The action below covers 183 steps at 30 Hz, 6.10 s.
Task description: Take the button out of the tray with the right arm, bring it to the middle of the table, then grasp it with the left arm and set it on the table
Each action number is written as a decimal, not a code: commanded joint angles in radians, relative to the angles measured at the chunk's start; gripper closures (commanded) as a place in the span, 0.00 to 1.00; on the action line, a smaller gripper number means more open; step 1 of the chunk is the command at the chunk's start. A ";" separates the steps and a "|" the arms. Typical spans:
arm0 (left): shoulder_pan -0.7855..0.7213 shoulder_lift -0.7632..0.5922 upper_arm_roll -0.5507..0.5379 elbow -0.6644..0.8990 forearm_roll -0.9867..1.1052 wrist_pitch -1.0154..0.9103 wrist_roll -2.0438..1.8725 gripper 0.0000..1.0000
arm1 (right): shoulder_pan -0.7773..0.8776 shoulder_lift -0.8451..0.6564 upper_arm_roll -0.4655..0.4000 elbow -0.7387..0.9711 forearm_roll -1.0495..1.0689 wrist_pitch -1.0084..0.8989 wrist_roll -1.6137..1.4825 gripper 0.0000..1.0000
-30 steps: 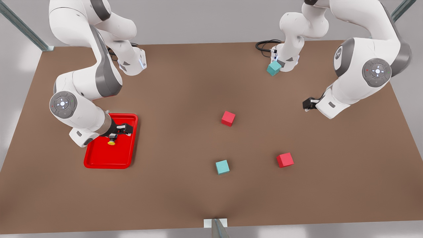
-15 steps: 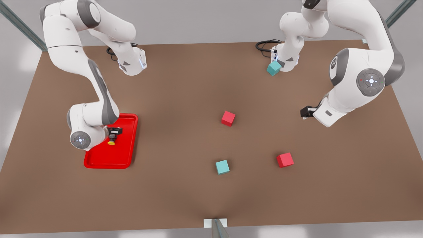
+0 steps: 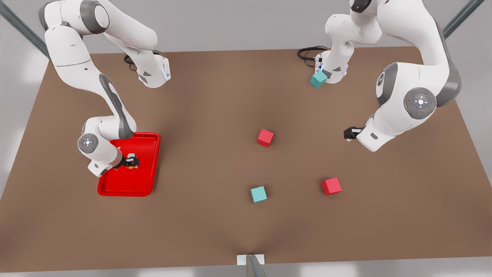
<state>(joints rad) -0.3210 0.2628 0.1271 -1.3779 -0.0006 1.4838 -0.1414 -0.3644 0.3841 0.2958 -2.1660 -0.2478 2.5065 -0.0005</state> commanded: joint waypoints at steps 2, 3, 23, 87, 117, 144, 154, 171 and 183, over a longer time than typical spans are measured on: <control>-0.001 0.000 0.000 0.000 0.001 -0.002 -0.007 0.00 | -0.001 -0.045 0.002 -0.072 0.001 0.080 -0.220 0.00; -0.001 0.000 0.000 0.000 0.001 -0.002 -0.009 0.00 | -0.001 -0.059 0.002 -0.095 0.001 0.077 -0.220 0.00; -0.001 0.015 0.000 -0.009 0.001 -0.002 -0.007 0.00 | -0.031 0.030 -0.007 -0.109 -0.001 0.054 -0.156 0.51; -0.182 0.108 0.005 -0.021 -0.013 0.029 -0.273 0.00 | 0.627 0.306 0.077 1.264 0.246 -0.999 0.573 0.00; -0.409 0.282 0.022 -0.681 -0.039 1.103 -0.193 0.00 | 0.317 -0.143 0.000 0.861 0.206 -1.065 0.232 0.00; -0.392 0.317 0.016 -0.635 -0.045 1.090 -0.219 0.52 | 0.249 -0.142 0.006 0.899 0.278 -1.089 0.231 0.00; -0.389 0.306 0.017 -0.592 -0.045 1.035 -0.219 0.53 | 0.249 -0.140 0.008 0.902 0.277 -1.088 0.231 0.00; -0.388 0.332 0.017 -0.586 -0.045 1.037 -0.216 0.63 | 0.320 -0.105 0.006 0.894 0.254 -1.088 0.257 0.00; -0.348 0.325 0.023 -0.379 -0.082 0.767 -0.231 0.63 | 0.465 -0.113 0.009 0.939 0.163 -1.342 0.254 0.00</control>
<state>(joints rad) -0.6769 0.5883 0.1511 -1.7790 -0.0513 2.4030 -0.3842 0.0870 0.2728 0.3035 -1.2271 -0.0601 1.2481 0.2474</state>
